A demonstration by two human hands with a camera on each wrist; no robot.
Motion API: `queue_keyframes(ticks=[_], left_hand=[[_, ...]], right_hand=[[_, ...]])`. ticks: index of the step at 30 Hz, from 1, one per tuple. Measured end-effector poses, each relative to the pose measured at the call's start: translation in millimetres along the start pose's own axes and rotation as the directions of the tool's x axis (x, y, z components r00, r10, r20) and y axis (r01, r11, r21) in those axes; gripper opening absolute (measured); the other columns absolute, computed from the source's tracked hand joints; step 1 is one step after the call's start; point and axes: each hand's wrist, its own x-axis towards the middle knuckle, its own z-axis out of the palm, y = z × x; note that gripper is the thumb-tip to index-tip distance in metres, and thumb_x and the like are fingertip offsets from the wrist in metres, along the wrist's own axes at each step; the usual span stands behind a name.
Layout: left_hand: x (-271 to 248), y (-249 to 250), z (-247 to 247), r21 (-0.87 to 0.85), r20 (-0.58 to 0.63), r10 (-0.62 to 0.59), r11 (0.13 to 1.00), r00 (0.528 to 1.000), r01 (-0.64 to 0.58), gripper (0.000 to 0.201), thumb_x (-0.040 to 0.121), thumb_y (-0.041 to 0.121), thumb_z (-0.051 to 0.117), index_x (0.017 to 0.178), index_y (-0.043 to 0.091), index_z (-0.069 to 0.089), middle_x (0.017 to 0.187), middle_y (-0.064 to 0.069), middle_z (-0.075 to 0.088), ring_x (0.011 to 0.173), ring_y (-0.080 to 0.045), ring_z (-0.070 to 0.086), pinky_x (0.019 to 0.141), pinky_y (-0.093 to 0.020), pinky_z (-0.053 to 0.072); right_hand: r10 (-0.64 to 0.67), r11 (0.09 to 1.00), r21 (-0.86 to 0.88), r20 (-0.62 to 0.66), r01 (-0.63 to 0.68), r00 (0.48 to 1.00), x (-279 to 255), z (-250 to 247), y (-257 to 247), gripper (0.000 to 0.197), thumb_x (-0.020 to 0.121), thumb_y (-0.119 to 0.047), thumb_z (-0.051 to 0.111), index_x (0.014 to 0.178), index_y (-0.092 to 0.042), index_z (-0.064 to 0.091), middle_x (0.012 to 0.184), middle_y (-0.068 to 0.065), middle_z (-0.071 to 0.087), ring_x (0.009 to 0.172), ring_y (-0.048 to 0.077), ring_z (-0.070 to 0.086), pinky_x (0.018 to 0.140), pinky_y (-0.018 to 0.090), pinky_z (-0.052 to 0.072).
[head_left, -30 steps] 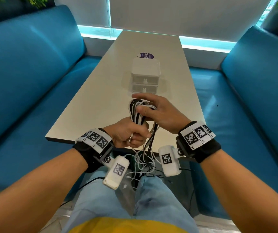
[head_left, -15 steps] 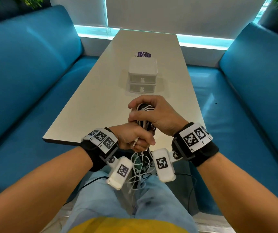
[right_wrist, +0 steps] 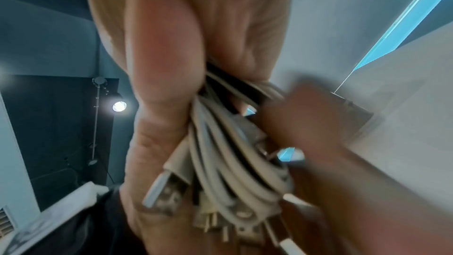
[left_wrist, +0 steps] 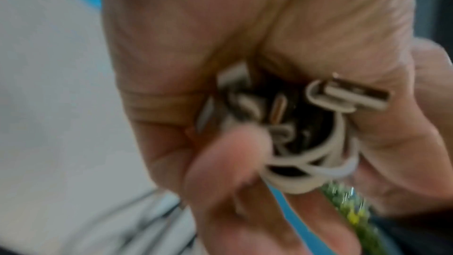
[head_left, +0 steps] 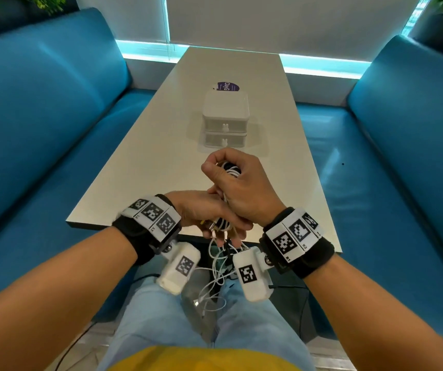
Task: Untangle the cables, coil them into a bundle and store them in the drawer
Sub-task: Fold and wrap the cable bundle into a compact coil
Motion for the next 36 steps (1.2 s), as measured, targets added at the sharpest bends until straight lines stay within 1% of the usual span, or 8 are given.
queue_keyframes(ticks=[5,10,14,20,23,27,31,36], left_hand=[[-7.3,3.5,-13.5,0.211,-0.051,-0.151,0.965,0.987,0.159,0.058,0.074,0.054,0.068,0.107,0.005,0.068,0.095,-0.012,0.073,0.082,-0.021,0.066,0.079,-0.034,0.052],[-18.4,-5.3,-30.7,0.415,-0.217,-0.205,0.866,0.954,0.28,0.092,0.054,0.083,0.057,0.11,0.011,0.065,0.096,-0.003,0.074,0.086,-0.016,0.071,0.084,-0.033,0.056],[-22.3,-12.6,-36.4,0.309,-0.272,0.098,0.951,0.957,-0.01,0.071,0.056,0.071,0.064,0.108,0.023,0.058,0.102,0.003,0.066,0.099,-0.013,0.062,0.091,-0.035,0.051],[-13.9,-20.1,-32.0,0.184,-0.634,0.328,0.944,0.701,-0.274,0.068,0.049,0.06,0.07,0.094,0.016,0.046,0.093,-0.002,0.045,0.085,-0.017,0.042,0.077,-0.034,0.039],[-18.0,-12.4,-27.6,0.069,-0.41,0.402,0.909,0.818,-0.412,0.055,0.058,0.049,0.072,0.092,0.01,0.054,0.086,-0.004,0.061,0.08,-0.016,0.057,0.08,-0.028,0.048],[-16.6,1.2,-13.0,-0.097,-0.192,0.436,0.883,0.879,-0.459,0.036,0.056,0.045,0.083,0.079,0.02,0.07,0.066,0.007,0.066,0.061,-0.003,0.061,0.058,-0.015,0.047],[-18.7,4.2,-14.6,-0.172,-0.147,0.411,0.885,0.899,-0.433,0.02,0.062,0.019,0.076,0.08,0.011,0.074,0.076,-0.008,0.072,0.075,-0.022,0.07,0.078,-0.031,0.055],[-15.8,3.4,-4.2,-0.293,-0.112,0.341,0.886,0.933,-0.359,0.014,0.071,0.007,0.061,0.059,0.012,0.066,0.055,-0.004,0.055,0.047,-0.016,0.047,0.065,-0.036,0.054]], right_hand=[[-0.011,1.0,-0.025,0.004,0.011,1.0,3.2,5.7,3.5,0.016,0.09,-0.012,0.064,0.078,-0.021,0.062,0.068,-0.01,0.057,0.057,0.006,0.054,0.068,0.049,0.059],[0.042,0.999,-0.007,-0.016,-0.042,0.999,1.1,1.3,2.6,0.016,0.091,-0.01,0.063,0.077,-0.017,0.061,0.068,-0.007,0.055,0.056,0.005,0.054,0.064,0.035,0.06],[0.014,1.0,-0.013,0.002,-0.014,1.0,1.7,-2.5,-0.8,0.014,0.091,-0.01,0.062,0.078,-0.014,0.061,0.056,-0.005,0.055,0.049,0.013,0.055,0.054,0.031,0.053],[-0.027,1.0,0.01,-0.038,0.028,0.999,8.9,-10.7,-5.8,0.016,0.092,-0.011,0.061,0.078,-0.019,0.06,0.058,-0.011,0.054,0.051,0.011,0.052,0.055,0.027,0.046],[-0.049,0.999,0.01,-0.045,0.049,0.998,11.6,-8.4,-9.3,0.017,0.092,-0.011,0.061,0.078,-0.019,0.059,0.06,-0.013,0.055,0.052,0.006,0.052,0.055,0.023,0.045],[0.005,0.981,0.196,0.017,-0.008,1.0,15.9,3.4,-18.2,0.015,0.095,-0.011,0.058,0.08,-0.013,0.057,0.056,-0.008,0.05,0.045,0.011,0.045,0.049,0.026,0.042],[-0.006,0.963,0.271,0.051,-0.008,0.999,16.1,2.9,-21.9,0.016,0.095,-0.012,0.057,0.08,-0.009,0.056,0.056,-0.001,0.045,0.044,0.015,0.043,0.05,0.03,0.044],[-0.022,0.973,0.232,0.07,0.005,0.997,16.8,0.1,-21.2,0.016,0.094,-0.013,0.057,0.079,-0.011,0.059,0.058,-0.004,0.053,0.052,0.017,0.056,0.069,0.039,0.058]])
